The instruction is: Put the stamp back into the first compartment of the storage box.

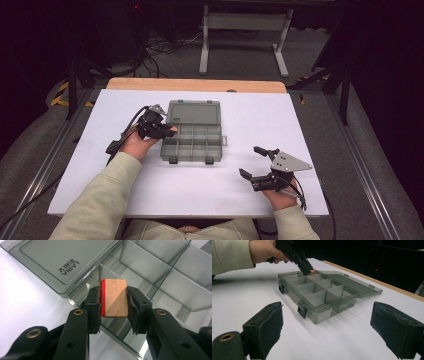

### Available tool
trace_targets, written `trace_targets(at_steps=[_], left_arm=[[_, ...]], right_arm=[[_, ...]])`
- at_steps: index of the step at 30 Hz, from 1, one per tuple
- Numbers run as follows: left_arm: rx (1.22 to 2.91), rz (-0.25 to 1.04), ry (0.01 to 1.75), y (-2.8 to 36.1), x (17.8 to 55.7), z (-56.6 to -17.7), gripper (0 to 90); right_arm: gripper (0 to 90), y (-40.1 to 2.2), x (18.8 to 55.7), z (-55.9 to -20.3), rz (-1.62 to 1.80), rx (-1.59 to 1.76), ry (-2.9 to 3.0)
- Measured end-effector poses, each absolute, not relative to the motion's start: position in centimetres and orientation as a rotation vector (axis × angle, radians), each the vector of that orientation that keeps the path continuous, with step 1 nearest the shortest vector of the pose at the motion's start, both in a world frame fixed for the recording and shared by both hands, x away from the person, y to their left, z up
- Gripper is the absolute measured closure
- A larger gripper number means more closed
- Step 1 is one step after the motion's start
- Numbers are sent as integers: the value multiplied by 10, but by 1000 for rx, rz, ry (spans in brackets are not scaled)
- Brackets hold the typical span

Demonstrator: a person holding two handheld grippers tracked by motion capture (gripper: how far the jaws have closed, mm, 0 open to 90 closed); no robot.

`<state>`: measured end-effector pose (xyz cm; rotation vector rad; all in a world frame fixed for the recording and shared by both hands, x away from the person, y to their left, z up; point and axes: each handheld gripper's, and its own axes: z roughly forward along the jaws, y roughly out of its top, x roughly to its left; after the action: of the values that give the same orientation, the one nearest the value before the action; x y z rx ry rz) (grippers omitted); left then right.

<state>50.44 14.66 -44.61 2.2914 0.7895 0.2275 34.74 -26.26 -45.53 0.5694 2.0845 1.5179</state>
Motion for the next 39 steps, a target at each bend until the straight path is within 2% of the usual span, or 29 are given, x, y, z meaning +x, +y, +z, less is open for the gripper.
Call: trace_targets(at_steps=[3, 7, 19, 25, 35, 39], left_arm=[[2285, 225, 792, 147, 504, -446, 651], [2272, 227, 795, 147, 504, -445, 589], [2225, 212, 775, 150, 500, -438, 494], [2187, 225, 749, 150, 492, -429, 344], [2173, 283, 672, 147, 468, -410, 150], [2163, 299, 645, 146, 456, -402, 103]], right_arm=[[112, -263, 348, -455, 1518, 571, 2085], [111, -263, 347, -455, 1517, 572, 2084], [109, -263, 347, -456, 1516, 575, 2085], [109, -263, 347, -456, 1517, 576, 2084], [106, -263, 347, -455, 1516, 574, 2080], [106, -263, 347, -455, 1516, 574, 2079]])
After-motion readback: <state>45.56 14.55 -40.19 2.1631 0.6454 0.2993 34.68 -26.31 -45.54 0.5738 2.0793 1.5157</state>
